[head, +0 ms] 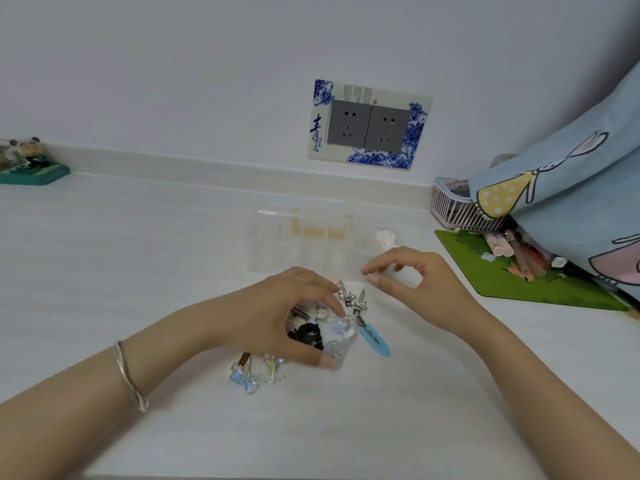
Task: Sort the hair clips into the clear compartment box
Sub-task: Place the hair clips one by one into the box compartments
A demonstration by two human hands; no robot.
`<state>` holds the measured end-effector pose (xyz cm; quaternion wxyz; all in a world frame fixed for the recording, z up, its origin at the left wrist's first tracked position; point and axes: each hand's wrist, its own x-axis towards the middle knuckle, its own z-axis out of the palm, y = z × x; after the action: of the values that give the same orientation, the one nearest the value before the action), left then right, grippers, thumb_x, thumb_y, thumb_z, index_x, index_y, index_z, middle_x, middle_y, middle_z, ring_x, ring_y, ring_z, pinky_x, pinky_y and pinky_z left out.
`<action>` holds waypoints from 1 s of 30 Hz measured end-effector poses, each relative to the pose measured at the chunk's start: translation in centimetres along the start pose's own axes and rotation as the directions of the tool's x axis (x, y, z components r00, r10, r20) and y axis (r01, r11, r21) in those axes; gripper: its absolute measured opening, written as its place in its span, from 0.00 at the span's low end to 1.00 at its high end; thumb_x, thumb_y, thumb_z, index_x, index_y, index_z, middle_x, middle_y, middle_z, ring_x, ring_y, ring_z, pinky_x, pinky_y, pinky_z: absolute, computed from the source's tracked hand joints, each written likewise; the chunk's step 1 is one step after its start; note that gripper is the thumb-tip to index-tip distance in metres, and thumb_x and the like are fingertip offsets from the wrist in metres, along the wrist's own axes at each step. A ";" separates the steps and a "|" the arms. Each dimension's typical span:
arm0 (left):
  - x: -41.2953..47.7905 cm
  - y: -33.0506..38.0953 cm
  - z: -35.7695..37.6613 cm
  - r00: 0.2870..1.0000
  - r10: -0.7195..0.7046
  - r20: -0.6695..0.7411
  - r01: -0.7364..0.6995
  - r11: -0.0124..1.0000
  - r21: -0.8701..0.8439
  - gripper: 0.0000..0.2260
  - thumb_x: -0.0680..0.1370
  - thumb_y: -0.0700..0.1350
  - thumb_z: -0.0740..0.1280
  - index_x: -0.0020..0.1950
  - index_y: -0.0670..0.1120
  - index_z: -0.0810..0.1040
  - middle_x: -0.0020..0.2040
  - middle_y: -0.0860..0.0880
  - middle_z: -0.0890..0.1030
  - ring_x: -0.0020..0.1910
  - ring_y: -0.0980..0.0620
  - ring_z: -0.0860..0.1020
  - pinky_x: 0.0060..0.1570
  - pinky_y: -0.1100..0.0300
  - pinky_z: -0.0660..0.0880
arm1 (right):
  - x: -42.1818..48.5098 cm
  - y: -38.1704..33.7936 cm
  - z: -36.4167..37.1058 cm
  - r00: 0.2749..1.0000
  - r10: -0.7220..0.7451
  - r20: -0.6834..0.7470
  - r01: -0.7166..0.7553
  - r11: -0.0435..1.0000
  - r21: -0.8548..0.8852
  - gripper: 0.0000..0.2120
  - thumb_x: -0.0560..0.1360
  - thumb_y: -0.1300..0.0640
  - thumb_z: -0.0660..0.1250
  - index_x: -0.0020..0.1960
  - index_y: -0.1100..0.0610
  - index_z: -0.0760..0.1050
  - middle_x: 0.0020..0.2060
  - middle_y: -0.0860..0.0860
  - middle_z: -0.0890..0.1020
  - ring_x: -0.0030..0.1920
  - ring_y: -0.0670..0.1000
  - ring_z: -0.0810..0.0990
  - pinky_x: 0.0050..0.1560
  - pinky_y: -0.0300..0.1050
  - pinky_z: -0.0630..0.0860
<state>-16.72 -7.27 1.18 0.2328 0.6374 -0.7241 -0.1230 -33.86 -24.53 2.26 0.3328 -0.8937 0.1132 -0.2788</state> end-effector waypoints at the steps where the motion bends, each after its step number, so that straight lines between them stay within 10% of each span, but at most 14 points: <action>1: 0.0 0.0 0.2 1.000 0.003 0.004 -0.004 1.000 0.021 0.24 0.65 0.60 0.75 0.59 0.61 0.75 0.67 0.61 0.68 0.67 0.68 0.60 0.65 0.72 0.59 | 0.1 0.1 -0.1 1.000 0.007 -0.015 -0.006 1.000 0.020 0.04 0.71 0.58 0.72 0.45 0.50 0.83 0.41 0.44 0.85 0.44 0.41 0.78 0.50 0.33 0.70; 17: 0.8 -0.1 1.5 0.993 0.043 -0.110 -0.032 0.994 0.102 0.11 0.68 0.53 0.74 0.49 0.54 0.81 0.54 0.58 0.76 0.57 0.62 0.69 0.58 0.64 0.67 | 0.0 1.2 0.2 0.994 0.066 0.088 -0.066 0.998 -0.004 0.03 0.72 0.55 0.71 0.44 0.50 0.83 0.39 0.38 0.83 0.41 0.42 0.78 0.46 0.31 0.69; 30: 0.7 -1.9 -0.9 0.966 -0.230 -0.122 0.131 0.836 -0.533 0.10 0.70 0.41 0.75 0.47 0.46 0.76 0.40 0.50 0.84 0.41 0.51 0.80 0.47 0.60 0.75 | -0.3 1.8 2.1 0.972 0.134 0.191 -0.119 0.989 -0.090 0.08 0.69 0.49 0.73 0.48 0.44 0.81 0.42 0.41 0.80 0.44 0.42 0.75 0.45 0.30 0.68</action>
<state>-14.69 -8.14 1.24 0.4485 0.6247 -0.5759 -0.2774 -32.91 -24.63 -0.34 0.3243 -0.9201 0.1474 -0.1628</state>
